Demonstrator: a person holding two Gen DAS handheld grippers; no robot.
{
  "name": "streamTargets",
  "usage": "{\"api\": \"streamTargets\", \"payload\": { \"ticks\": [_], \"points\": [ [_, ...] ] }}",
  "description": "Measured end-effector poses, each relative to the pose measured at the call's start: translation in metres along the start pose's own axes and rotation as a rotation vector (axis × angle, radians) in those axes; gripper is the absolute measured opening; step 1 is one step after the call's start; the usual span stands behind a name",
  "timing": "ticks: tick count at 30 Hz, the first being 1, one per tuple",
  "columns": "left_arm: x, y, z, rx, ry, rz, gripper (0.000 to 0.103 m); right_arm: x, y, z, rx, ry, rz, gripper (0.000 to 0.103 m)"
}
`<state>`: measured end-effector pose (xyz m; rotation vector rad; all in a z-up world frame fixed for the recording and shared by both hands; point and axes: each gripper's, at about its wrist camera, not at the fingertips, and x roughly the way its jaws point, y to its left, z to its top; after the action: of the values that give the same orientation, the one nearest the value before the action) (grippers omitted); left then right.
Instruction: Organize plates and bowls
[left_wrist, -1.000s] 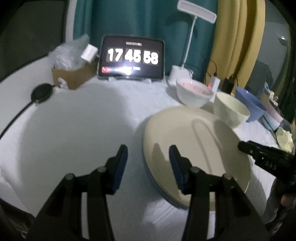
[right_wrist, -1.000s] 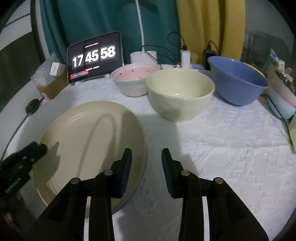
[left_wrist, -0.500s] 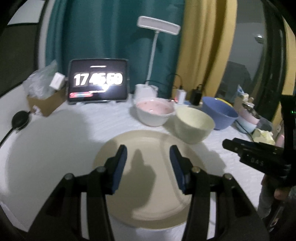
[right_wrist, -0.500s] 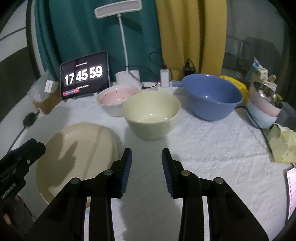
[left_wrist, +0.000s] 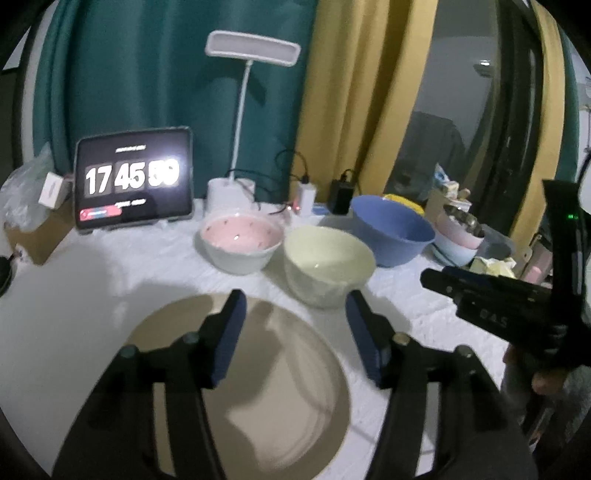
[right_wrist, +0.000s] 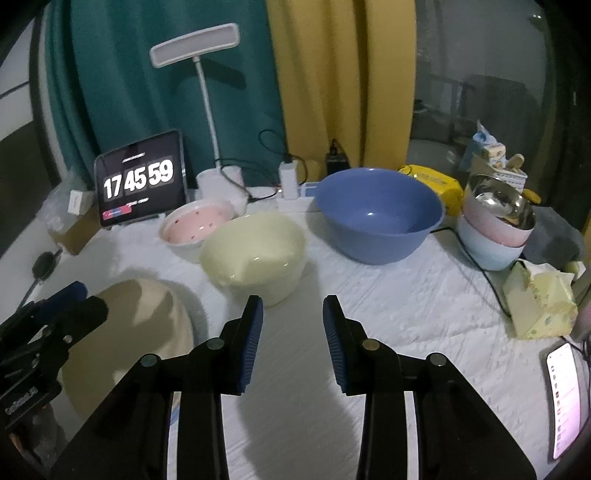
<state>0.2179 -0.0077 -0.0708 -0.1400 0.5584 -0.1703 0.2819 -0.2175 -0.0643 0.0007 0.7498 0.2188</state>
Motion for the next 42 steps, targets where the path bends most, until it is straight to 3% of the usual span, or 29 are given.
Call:
{"api": "streamTargets", "payload": {
  "ticks": [13,25,33,42],
  "points": [
    [0.033,-0.001,0.021,-0.049,0.013,-0.009,0.066,0.036,-0.074,0.039,0.101,-0.009,-0.137,0.036],
    [0.055,0.006,0.022,-0.074,0.01,0.013,0.066,0.082,-0.107,0.047,0.191,-0.003,-0.193,0.036],
    [0.067,0.011,0.018,-0.093,0.041,-0.004,0.066,0.094,-0.117,0.044,0.23,-0.002,-0.201,0.037],
    [0.068,0.007,0.017,-0.081,0.042,-0.001,0.066,0.112,-0.119,0.034,0.254,0.053,-0.155,0.037]
  ]
}}
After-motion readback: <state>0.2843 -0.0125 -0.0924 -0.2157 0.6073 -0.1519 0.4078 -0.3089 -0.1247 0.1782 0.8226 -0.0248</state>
